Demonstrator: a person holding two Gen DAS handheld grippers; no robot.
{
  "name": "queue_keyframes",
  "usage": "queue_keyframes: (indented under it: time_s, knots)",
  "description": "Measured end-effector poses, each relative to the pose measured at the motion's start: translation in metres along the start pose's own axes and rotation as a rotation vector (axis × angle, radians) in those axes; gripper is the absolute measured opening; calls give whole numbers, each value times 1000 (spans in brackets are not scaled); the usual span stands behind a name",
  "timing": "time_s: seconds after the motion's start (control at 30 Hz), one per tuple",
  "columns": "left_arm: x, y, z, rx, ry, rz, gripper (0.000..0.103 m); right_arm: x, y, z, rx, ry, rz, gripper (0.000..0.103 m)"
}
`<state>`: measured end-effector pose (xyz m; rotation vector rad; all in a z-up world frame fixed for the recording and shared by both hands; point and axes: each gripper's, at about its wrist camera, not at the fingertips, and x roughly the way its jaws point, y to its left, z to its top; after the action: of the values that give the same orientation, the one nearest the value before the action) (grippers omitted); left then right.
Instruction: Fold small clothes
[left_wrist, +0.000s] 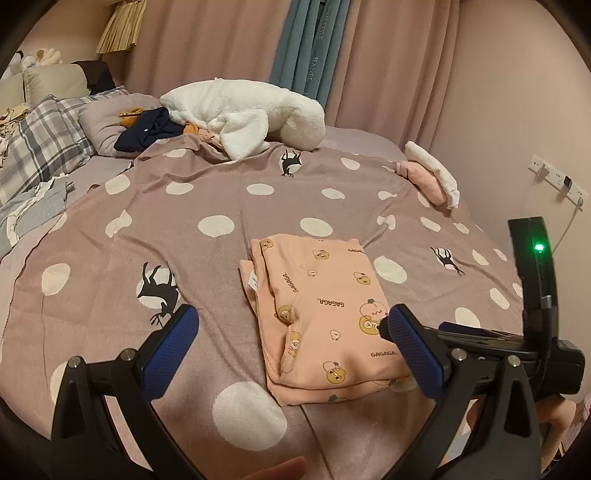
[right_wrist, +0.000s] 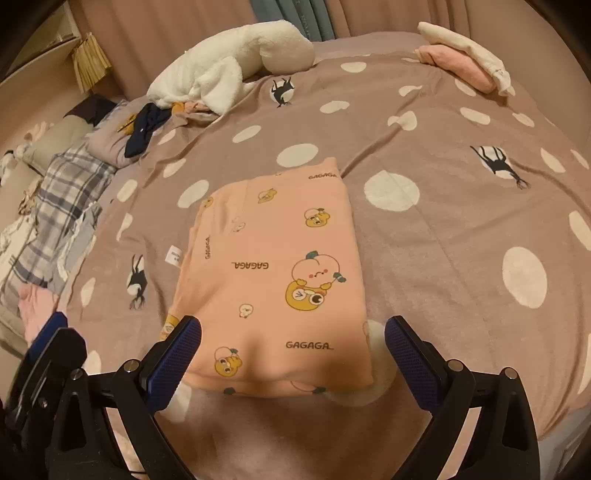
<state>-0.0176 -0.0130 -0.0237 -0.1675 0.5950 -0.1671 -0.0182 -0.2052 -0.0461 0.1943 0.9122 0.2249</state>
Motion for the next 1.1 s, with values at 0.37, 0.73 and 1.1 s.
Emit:
queue_keyframes:
  time_s: [0.37,0.73,1.1]
  knots:
    - [5,-1,-1,3,21,8,103,-2,-6,-1,26,-13,-16,99]
    - [9,-6,-5,32,34,16,103,-3,-7,-1,28,-10,-36,99]
    - [12,-11,-8,53,57,22,103,-1,-7,-2,32,4,-54,99]
